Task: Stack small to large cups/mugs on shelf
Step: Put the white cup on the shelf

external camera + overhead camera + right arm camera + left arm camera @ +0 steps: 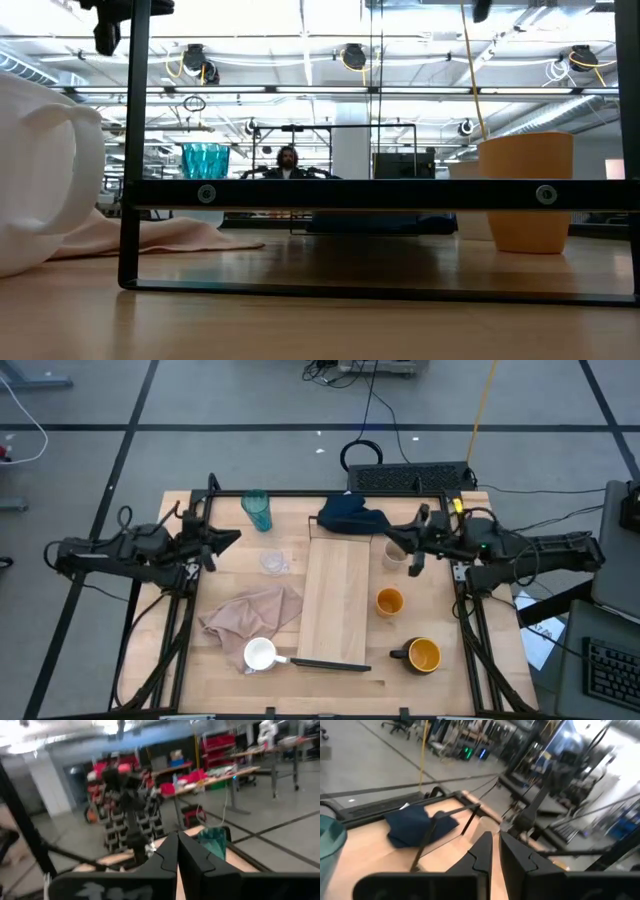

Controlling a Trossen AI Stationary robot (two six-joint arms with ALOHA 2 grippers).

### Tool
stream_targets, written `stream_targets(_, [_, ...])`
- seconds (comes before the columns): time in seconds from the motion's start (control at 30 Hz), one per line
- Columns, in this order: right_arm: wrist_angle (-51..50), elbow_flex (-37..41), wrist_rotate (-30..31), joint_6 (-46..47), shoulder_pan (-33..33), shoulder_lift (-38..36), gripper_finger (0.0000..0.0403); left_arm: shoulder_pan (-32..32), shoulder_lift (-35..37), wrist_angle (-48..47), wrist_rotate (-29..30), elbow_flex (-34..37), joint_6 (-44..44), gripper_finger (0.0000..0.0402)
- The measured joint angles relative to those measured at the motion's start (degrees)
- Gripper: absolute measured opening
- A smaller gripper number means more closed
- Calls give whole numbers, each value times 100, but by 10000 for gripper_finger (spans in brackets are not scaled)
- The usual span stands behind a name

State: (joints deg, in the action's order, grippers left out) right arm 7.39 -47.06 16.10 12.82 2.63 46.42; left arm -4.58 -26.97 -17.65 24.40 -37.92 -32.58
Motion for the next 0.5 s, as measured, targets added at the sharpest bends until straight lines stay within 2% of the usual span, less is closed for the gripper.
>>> stream_targets(0.2, [-1169,-702,-147,-221,0,513,0,0,-610,-421,-61,-546,337,33])
stream_targets(0.5, [-3946,-2146,-174,-97,13,1124,0,0,-968,-847,-96,-751,505,33])
